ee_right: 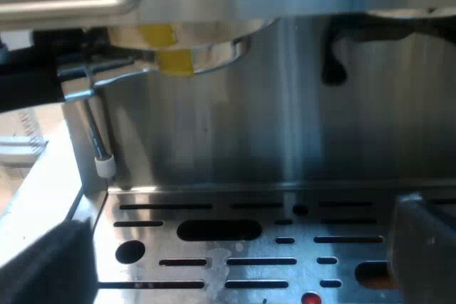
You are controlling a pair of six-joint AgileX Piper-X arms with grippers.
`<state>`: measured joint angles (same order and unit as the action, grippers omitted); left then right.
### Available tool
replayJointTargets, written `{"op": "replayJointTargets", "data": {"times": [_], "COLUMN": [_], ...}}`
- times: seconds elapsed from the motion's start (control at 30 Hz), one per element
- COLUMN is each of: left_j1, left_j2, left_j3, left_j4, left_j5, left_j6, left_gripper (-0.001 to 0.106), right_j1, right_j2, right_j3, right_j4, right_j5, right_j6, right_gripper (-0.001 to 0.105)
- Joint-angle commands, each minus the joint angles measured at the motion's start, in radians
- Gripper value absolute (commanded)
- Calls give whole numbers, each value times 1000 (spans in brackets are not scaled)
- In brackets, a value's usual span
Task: Put the handle in the coffee machine
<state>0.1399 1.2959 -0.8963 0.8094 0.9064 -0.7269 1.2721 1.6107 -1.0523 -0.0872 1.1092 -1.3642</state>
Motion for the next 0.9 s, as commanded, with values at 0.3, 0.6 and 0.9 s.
{"op": "replayJointTargets", "data": {"times": [0.3, 0.6, 0.9], "left_j1": [15, 15, 15], "left_j2": [-34, -34, -34], "left_j3": [-17, -17, -17], "left_j4": [25, 25, 25], "left_j5": [152, 149, 147], "left_j6": [56, 56, 56], "left_gripper": [0, 0, 0], "right_j1": [-49, -51, -58], "right_j2": [1, 86, 150], "right_j3": [0, 0, 0], "right_j4": [-6, -64, -228], "right_j5": [-145, -195, -94], "right_j6": [-8, -8, -139], "right_gripper": [46, 46, 46]}}
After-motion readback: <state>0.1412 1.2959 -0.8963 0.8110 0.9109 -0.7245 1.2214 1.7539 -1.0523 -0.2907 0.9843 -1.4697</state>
